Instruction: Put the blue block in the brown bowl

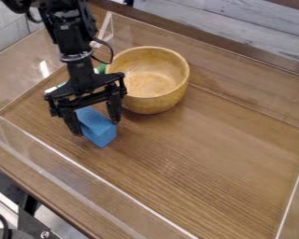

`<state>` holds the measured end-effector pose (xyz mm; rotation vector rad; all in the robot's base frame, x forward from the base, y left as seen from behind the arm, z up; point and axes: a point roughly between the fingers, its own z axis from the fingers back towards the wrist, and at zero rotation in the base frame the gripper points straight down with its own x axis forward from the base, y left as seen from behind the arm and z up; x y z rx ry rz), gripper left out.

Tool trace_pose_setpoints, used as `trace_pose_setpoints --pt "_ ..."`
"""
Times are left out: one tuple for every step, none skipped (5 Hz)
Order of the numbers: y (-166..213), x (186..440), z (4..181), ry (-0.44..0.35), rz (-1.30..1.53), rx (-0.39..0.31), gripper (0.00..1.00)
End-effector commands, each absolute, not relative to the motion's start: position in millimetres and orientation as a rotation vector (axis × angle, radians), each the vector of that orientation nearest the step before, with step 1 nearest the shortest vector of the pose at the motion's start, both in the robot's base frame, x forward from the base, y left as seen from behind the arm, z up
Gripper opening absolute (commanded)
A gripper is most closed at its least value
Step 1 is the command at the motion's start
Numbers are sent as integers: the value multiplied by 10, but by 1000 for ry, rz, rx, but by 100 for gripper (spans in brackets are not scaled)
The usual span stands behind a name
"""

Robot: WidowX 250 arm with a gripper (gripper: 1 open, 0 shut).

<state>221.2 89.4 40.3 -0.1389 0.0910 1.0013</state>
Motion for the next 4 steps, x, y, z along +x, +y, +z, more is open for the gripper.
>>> trace_pose_setpoints --pt "929 2270 418 50 1013 -145 100" --pt "928 2277 374 47 1018 -147 0" --pt "938 2279 441 43 993 -130 0" --pt "949 2285 523 34 962 -112 0"
